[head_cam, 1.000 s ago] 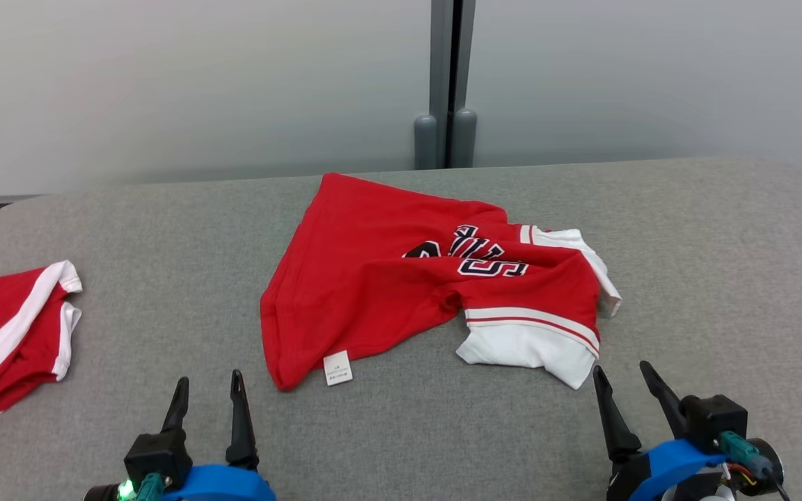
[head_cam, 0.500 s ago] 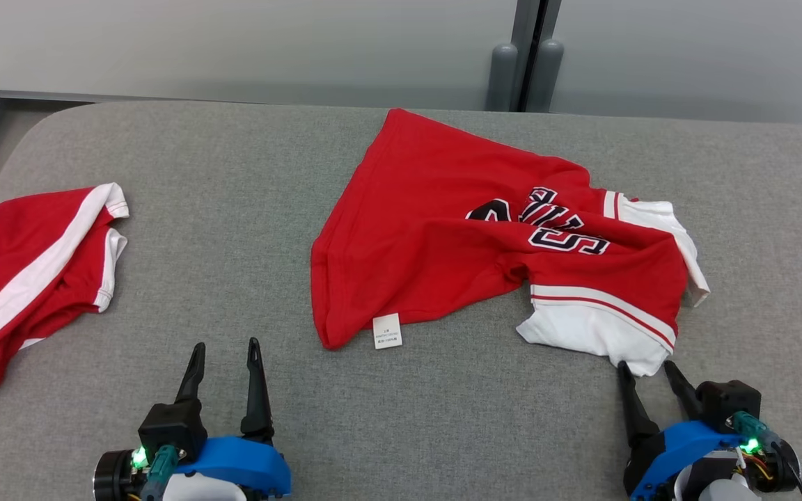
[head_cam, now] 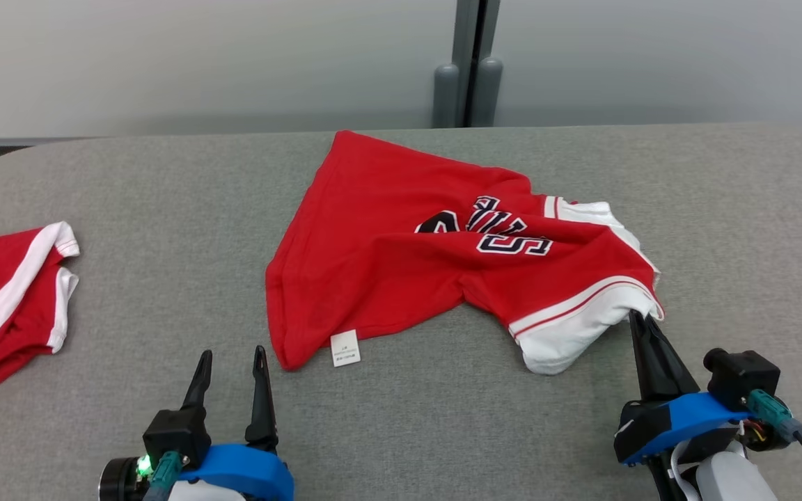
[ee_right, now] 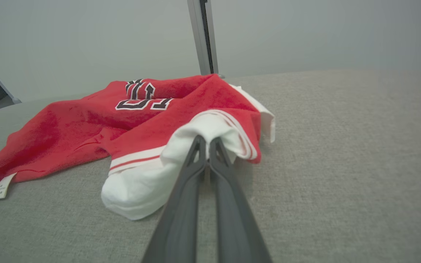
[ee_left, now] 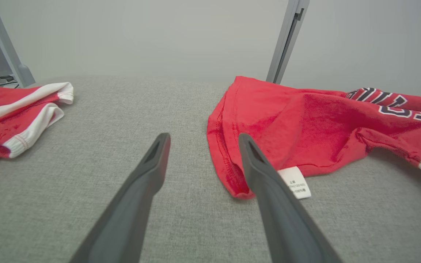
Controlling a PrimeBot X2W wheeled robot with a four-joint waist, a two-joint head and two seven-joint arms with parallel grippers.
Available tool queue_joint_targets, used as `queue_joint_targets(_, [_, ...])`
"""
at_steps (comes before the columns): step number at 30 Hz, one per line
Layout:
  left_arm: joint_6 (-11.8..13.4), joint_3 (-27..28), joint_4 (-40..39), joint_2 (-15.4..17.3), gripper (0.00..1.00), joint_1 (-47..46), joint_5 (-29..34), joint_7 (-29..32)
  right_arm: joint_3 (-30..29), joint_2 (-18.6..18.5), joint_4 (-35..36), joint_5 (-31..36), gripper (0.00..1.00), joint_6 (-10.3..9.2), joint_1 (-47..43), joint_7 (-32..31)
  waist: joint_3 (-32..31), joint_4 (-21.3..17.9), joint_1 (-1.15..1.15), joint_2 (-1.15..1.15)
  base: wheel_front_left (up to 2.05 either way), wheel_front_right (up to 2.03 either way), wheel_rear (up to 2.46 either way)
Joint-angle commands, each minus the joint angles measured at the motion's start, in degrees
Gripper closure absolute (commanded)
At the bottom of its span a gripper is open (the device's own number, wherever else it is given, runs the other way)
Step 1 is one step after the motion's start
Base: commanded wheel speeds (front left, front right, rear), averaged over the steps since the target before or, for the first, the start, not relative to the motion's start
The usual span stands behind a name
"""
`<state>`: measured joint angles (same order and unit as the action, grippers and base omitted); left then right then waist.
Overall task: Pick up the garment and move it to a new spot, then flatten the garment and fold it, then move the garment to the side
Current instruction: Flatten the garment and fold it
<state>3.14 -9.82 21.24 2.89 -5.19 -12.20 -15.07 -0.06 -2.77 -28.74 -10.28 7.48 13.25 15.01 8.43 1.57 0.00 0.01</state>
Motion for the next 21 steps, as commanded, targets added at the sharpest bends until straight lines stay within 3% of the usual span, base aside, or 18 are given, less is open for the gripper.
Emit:
queue_joint_targets(1, [-0.12, 0.22, 0.6, -0.02, 0.0, 1.06, -0.51, -0.16, 0.55, -0.35, 3.38, -0.75, 1.0, 0.02, -1.53, 0.25, -2.51, -2.93, 0.0, -0.01, 0.0, 0.0, 0.0])
queue_joint_targets(7, [0.05, 0.12, 2.18, -0.01, 0.0, 2.85, -1.86, -0.16, 1.12, -1.03, 10.57, -1.6, 1.0, 0.02, -5.22, 0.25, -4.27, -6.47, 0.0, -0.01, 0.0, 0.0, 0.0])
queue_joint_targets(14, [-0.28, -1.4, 2.46, -0.01, 0.0, 1.39, -2.05, -0.16, -0.89, -0.95, 12.2, -0.53, 1.0, 0.02, -6.28, 0.25, -2.73, -6.04, 0.0, -0.01, 0.0, 0.0, 0.0])
queue_joint_targets(15, [-0.53, -1.69, 2.66, 0.0, 0.0, 1.15, -1.89, -0.16, -1.14, -0.91, 11.58, 0.02, 0.76, 0.02, -5.89, 0.25, -2.33, -5.48, 0.0, -0.01, 0.0, 0.0, 0.0])
queue_joint_targets(17, [-0.61, -2.25, 2.95, 0.01, 0.0, 0.57, -1.54, -0.16, -1.68, -0.89, 10.02, 0.89, 0.12, 0.02, -4.19, 0.25, -1.47, -4.19, 0.0, -0.01, 0.0, 0.0, 0.0])
queue_joint_targets(18, [-0.67, -2.58, 3.11, -0.01, 0.0, 0.19, -1.4, -0.16, -1.66, -0.85, 8.95, 1.77, 0.0, 0.02, -3.32, 0.25, -1.03, -3.46, 0.0, -0.01, 0.0, 0.0, 0.0])
queue_joint_targets(21, [-0.8, -2.77, 3.77, 0.01, 0.0, -0.25, -0.65, -0.15, -3.04, -0.7, 5.33, 3.74, 0.0, 0.02, 0.5, 0.26, 0.14, -1.37, 0.0, -0.01, 0.0, 0.0, 0.0])
